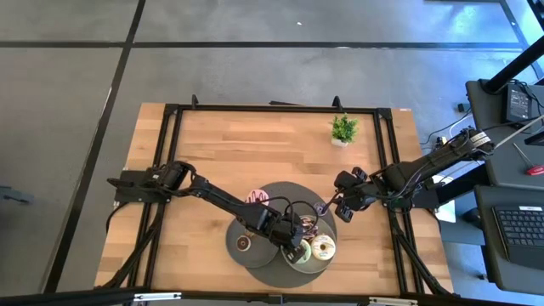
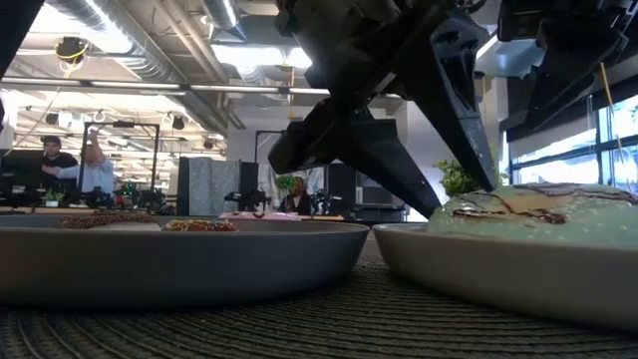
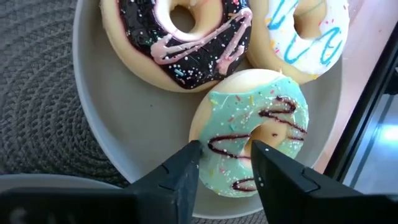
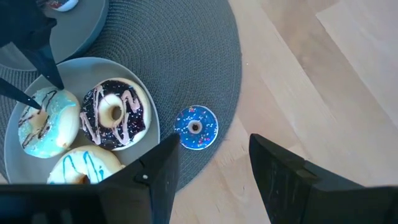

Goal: Pick & Place donuts
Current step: Put the large blue donut on the gray plate, then put the small violet donut on the black plate

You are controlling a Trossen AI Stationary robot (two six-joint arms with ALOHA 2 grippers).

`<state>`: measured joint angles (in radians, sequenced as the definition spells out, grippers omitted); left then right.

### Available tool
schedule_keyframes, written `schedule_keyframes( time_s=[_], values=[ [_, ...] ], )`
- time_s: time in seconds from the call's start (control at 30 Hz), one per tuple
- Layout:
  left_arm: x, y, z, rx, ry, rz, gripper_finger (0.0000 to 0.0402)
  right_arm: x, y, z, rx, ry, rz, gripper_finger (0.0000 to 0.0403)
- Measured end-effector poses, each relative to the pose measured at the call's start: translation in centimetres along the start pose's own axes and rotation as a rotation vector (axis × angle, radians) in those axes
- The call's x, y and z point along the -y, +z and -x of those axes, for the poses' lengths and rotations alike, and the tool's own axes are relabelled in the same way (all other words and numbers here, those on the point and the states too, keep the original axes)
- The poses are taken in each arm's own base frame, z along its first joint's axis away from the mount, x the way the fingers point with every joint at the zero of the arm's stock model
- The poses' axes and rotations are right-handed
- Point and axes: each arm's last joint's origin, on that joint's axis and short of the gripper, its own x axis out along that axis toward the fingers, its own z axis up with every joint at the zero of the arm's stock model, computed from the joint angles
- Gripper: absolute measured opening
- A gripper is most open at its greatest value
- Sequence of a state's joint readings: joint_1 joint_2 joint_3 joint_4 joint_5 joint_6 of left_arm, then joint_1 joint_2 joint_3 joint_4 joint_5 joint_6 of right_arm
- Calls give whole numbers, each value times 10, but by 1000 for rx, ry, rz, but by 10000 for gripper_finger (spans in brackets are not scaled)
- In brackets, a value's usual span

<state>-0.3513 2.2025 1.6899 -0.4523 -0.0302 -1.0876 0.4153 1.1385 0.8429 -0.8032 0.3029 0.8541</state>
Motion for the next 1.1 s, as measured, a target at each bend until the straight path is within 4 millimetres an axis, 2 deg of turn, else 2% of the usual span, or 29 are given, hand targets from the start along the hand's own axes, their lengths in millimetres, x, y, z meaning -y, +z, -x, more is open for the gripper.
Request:
schedule_keyframes(
  time_s=[0.3, 0.43, 0.57, 0.73, 0.87, 0.97, 1.1],
  values=[
    [0, 11, 12, -5, -35, 14, 166, 0, 0, 0, -5, 7, 1, 193],
    [3, 20, 28, 28, -54, -39, 165, 0, 1, -2, 1, -9, -37, 193],
    [4, 26, 57, 93, -3, -113, 162, -1, 1, -9, -15, -31, -37, 193],
    [-1, 26, 112, 223, 183, -203, 163, -10, -1, -27, -89, -25, 7, 193],
    [-1, 24, 152, 293, 227, -248, 166, -17, 0, -49, -132, -31, 38, 193],
    [2, 21, 170, 352, 220, -246, 165, -20, -1, -66, -203, -26, 47, 192],
    [7, 15, 179, 412, 226, -249, 162, -19, -2, -87, -249, -64, 37, 177]
  ],
)
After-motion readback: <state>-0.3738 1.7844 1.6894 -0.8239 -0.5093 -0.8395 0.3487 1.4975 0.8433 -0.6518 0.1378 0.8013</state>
